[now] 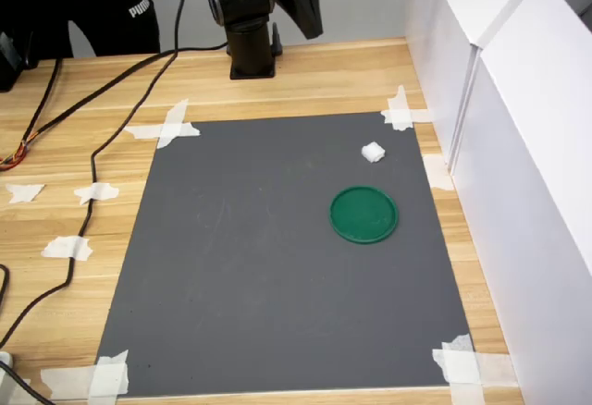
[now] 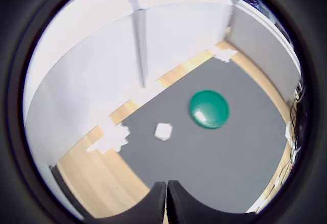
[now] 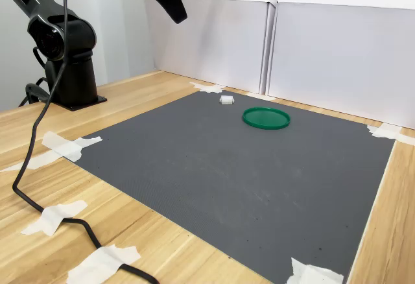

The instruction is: Grasp a white terminal and put it on the green lid.

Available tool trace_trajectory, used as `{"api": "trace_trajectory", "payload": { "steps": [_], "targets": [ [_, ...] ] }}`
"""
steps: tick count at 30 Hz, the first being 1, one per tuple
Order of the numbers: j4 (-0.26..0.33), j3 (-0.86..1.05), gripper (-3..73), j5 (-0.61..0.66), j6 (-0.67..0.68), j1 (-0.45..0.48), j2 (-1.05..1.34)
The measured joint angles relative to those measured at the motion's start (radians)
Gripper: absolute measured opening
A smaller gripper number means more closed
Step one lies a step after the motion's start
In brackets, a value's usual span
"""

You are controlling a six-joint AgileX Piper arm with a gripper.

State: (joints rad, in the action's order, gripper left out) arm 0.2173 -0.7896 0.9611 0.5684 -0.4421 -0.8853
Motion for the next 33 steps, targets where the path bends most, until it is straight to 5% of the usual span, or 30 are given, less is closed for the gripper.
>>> {"api": "trace_trajectory", "payload": {
  "steps": [6,10,20,24,33],
  "targets": [
    [0.000,-0.060,-0.4,0.079,0.134,-0.072,-0.131],
    [-0.004,-0.061,7.0,0.099,0.253,-0.077,-0.196],
    [-0.024,-0.061,54.1,0.035,0.419,-0.077,-0.304],
    [-0.043,-0.080,65.8,0.015,0.425,-0.093,-0.324],
    [-0.047,-0.157,67.7,-0.052,0.248,-0.187,-0.364]
  ]
}}
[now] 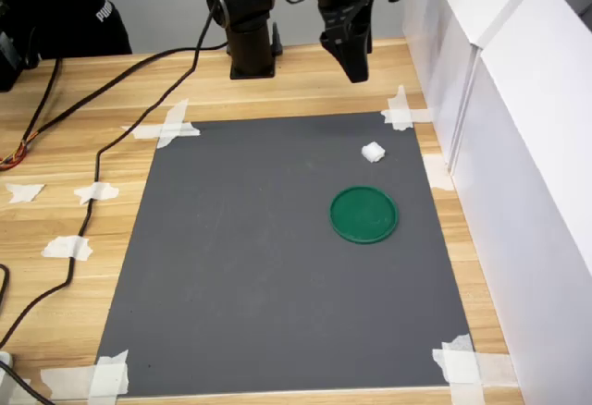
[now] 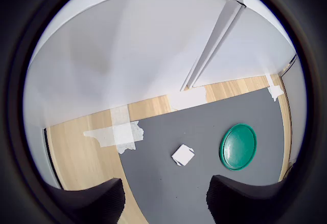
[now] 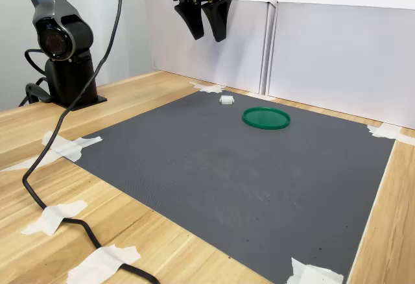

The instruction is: Grasp a white terminal and put it on the green lid.

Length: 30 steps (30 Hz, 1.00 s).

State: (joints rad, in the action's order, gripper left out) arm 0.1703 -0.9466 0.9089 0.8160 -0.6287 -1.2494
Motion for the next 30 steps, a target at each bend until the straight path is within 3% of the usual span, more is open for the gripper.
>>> {"api": "trace_trajectory", "payload": {
  "steps": [17,30],
  "targets": [
    [-0.004,-0.003,66.1,-0.130,-0.052,-0.001,-0.233],
    [-0.039,-0.003,65.9,-0.220,-0.061,-0.001,-0.370]
  ]
}}
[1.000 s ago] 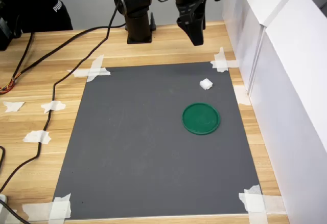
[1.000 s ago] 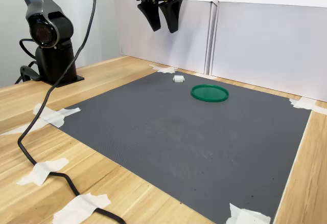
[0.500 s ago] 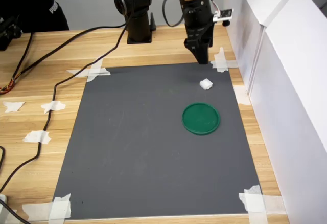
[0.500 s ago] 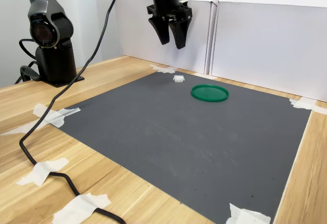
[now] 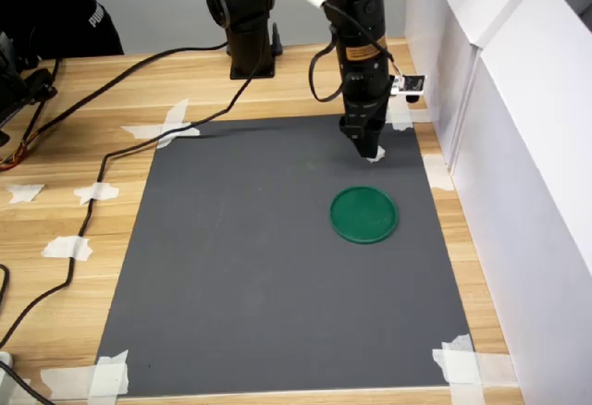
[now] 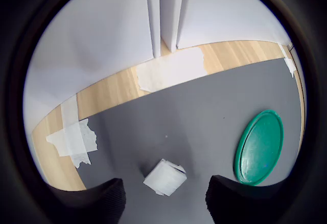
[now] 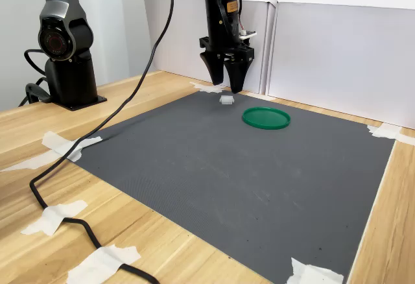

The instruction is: Grasp a white terminal and put it on the green lid.

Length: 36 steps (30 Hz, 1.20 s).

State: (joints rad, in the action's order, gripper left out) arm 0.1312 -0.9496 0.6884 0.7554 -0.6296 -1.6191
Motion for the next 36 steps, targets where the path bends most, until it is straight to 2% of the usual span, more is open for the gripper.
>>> {"api": "trace_trajectory", "payload": {
  "steps": [23,36],
  "targets": [
    [0.013,0.020,65.9,-0.052,0.015,0.000,-0.022],
    [-0.007,0.064,65.2,-0.127,0.020,-0.022,-0.020]
  ]
}}
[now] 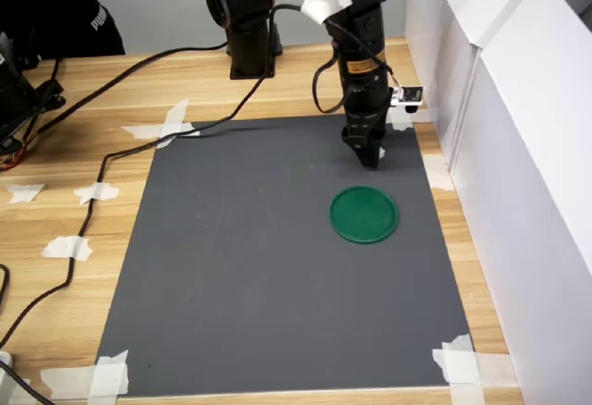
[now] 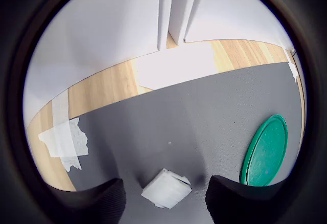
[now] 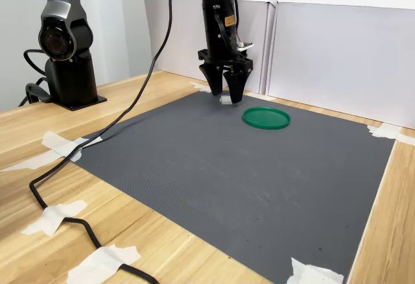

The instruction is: Grasp a white terminal and put it on the green lid.

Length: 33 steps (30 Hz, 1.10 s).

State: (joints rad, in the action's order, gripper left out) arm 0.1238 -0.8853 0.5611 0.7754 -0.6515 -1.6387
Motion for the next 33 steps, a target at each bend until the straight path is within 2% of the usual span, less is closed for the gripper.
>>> {"api": "trace_trajectory", "payload": {
  "steps": [10,13,18,28,33],
  "targets": [
    [-0.006,0.000,59.0,0.000,-0.003,0.000,-0.027],
    [-0.008,0.000,53.6,0.005,-0.006,0.000,-0.027],
    [-0.008,0.000,37.4,0.006,-0.011,0.000,-0.027],
    [-0.027,-0.001,36.9,0.066,-0.021,0.005,0.026],
    [-0.027,-0.062,36.9,0.150,-0.033,0.079,0.069]
  ]
}}
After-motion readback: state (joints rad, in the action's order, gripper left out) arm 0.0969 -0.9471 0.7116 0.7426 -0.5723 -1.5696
